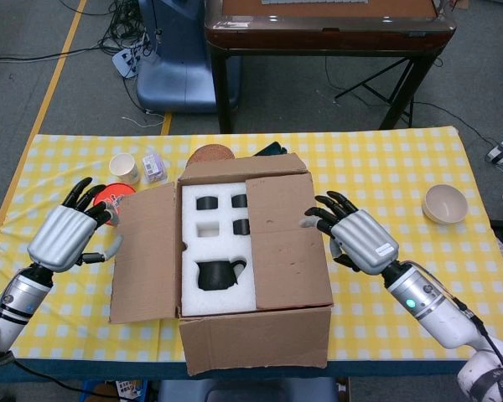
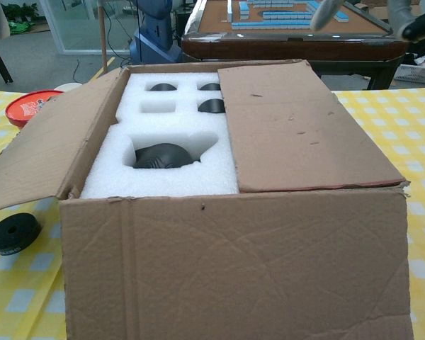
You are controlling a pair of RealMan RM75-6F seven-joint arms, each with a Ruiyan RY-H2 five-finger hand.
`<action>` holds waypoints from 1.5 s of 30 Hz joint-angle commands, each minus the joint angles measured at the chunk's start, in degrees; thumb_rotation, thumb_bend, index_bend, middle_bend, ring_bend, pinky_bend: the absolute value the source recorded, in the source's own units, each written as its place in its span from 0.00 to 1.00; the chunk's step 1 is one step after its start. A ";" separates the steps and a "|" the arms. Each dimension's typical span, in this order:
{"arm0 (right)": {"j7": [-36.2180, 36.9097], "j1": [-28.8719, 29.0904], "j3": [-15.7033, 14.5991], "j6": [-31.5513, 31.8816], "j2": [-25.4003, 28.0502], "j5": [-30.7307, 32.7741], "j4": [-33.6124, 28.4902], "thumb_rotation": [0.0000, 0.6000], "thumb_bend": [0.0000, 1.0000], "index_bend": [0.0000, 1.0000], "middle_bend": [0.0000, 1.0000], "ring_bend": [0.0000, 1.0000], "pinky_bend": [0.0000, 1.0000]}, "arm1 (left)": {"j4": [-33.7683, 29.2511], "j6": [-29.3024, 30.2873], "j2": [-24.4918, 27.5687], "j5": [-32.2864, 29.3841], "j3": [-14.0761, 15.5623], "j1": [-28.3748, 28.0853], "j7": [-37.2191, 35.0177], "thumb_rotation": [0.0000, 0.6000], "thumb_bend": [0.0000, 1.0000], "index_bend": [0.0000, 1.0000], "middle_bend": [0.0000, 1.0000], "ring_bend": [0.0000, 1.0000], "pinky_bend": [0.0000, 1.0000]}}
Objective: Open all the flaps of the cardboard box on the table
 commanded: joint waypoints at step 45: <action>-22.24 19.60 -4.43 -9.92 -18.96 16.64 9.85 1.00 1.00 0.39 0.34 0.08 0.04 | 5.50 0.81 -2.75 3.67 2.52 4.02 -5.79 0.17 0.43 0.53 0.38 0.12 0.00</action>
